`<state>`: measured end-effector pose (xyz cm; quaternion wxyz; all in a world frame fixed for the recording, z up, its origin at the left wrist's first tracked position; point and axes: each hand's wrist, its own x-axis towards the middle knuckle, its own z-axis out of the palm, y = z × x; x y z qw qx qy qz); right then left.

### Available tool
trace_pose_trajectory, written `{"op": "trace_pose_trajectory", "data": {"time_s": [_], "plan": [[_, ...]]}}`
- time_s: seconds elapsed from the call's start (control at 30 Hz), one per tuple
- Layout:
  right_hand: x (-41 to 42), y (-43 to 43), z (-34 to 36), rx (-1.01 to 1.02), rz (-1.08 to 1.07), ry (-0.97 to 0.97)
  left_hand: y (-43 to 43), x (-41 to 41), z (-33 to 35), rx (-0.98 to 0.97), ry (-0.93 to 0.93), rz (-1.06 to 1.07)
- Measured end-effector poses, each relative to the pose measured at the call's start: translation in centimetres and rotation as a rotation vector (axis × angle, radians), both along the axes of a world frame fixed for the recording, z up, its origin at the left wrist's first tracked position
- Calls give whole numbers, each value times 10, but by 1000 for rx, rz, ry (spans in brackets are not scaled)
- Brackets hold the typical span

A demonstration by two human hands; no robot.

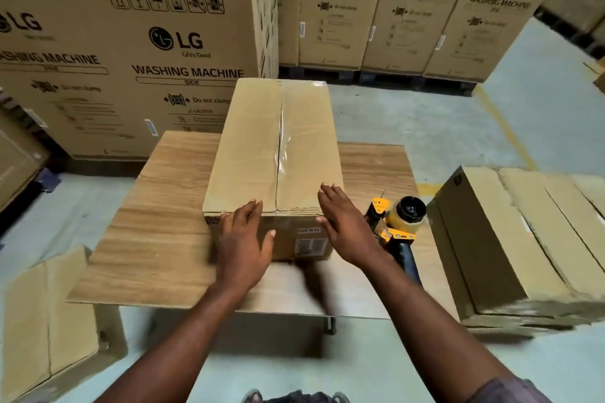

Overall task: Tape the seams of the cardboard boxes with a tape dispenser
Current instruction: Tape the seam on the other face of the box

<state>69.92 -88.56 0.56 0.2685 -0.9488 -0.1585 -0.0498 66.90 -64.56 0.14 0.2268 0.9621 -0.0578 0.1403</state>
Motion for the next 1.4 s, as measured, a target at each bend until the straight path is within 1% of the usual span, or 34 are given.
{"op": "trace_pose_trajectory", "data": {"time_s": [0.07, 0.1, 0.17, 0.23, 0.27, 0.33, 0.37, 0.43, 0.47, 0.53, 0.6, 0.7, 0.73, 0.77, 0.83, 0.87, 0.9, 1.0, 1.07, 1.13, 1.2, 1.27, 1.33, 1.4], "plan": [[-10, -7, 1, 185, -25, 24, -12, 1, 5, -114, -23, 24], [-16, -9, 0, 300, -76, 17, -22, 1, 7, -163, -49, 16], [-30, -26, -6, 554, -291, 34, -55, -4, 10, -251, -103, -100], [-41, -51, -12, 687, -526, 142, -94, -14, 9, -347, -83, -279], [-45, -65, -18, 691, -622, 203, -112, -19, 6, -388, -38, -367], [-50, -96, -34, 652, -805, 322, -148, -26, -11, -419, 114, -488], [-52, -113, -43, 605, -885, 369, -168, -27, -23, -421, 228, -513], [-52, -135, -54, 505, -954, 483, -199, -28, -44, -458, 503, -466], [-52, -147, -63, 499, -970, 563, -218, -27, -54, -488, 641, -424], [-47, -161, -79, 553, -981, 709, -249, -22, -70, -545, 804, -364], [-42, -168, -93, 699, -963, 812, -271, -16, -82, -575, 851, -322], [-32, -177, -113, 1013, -914, 911, -297, -9, -97, -665, 940, -196], [-29, -178, -112, 1055, -928, 913, -300, -8, -102, -699, 962, -151], [-25, -180, -113, 1044, -966, 903, -301, -8, -105, -720, 978, -126], [-20, -186, -122, 970, -1023, 904, -302, -6, -111, -759, 1018, -99], [-18, -189, -124, 954, -1006, 925, -301, -4, -111, -790, 1041, -89], [-18, -191, -124, 986, -948, 968, -300, -2, -110, -818, 1063, -76], [-13, -192, -125, 1148, -823, 1114, -296, 5, -101, -881, 1097, -3], [-12, -187, -115, 1215, -793, 1108, -294, 9, -91, -993, 1089, 59], [-16, -182, -99, 1191, -826, 1055, -292, 14, -73, -1117, 1037, 156], [-21, -180, -85, 1116, -853, 950, -290, 22, -53, -1276, 1000, 263], [-24, -179, -70, 1093, -804, 838, -287, 33, -33, -1471, 1003, 344], [-28, -175, -50, 1099, -736, 731, -280, 40, -11, -1637, 1004, 388], [-32, -172, -29, 1132, -670, 622, -273, 44, 19, -1802, 988, 370]]}}
